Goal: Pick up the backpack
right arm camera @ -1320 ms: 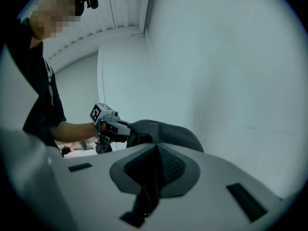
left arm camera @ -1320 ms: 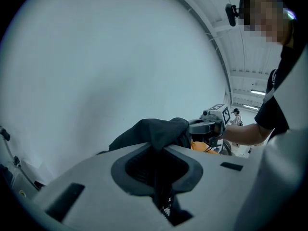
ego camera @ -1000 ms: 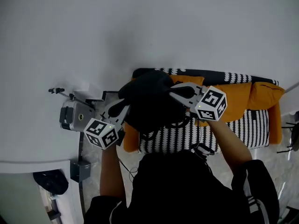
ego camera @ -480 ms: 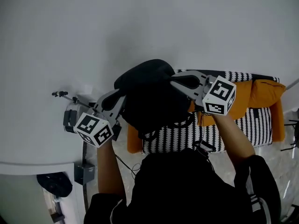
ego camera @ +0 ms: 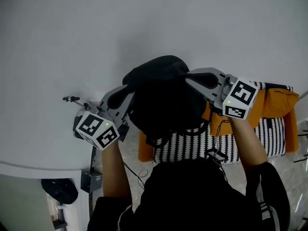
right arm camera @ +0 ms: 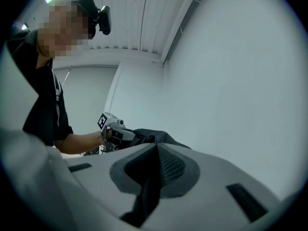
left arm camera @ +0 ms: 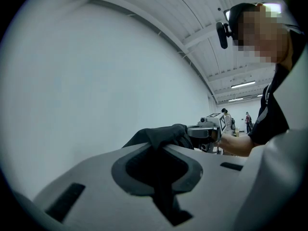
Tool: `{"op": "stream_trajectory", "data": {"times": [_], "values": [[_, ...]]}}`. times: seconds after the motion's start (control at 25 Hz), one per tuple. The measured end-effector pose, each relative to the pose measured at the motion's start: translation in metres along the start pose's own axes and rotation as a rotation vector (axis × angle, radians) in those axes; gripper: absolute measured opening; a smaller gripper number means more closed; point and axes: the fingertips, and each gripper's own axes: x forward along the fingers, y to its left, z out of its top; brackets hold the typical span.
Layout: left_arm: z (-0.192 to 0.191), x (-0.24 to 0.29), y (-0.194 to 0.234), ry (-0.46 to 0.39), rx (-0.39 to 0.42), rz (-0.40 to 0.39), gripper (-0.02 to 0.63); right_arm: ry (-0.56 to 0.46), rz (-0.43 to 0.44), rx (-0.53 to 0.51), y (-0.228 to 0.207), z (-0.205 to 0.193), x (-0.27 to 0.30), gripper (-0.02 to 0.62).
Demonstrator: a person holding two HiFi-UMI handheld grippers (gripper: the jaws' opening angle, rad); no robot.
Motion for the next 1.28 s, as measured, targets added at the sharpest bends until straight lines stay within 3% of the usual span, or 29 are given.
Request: {"op": "stream_trajectory", "data": {"times": [0.52, 1.28], "values": [[0.051, -0.008, -0.009, -0.052, 0.069, -0.017, 0.041, -0.095, 0.028, -0.012, 0.009, 0.049, -0.007, 0.034], [0.068, -0.013, -0.021, -0.114, 0.076, -0.037, 0.041, -0.111, 0.049, -0.023, 0.021, 0.065, -0.018, 0.034]]}}
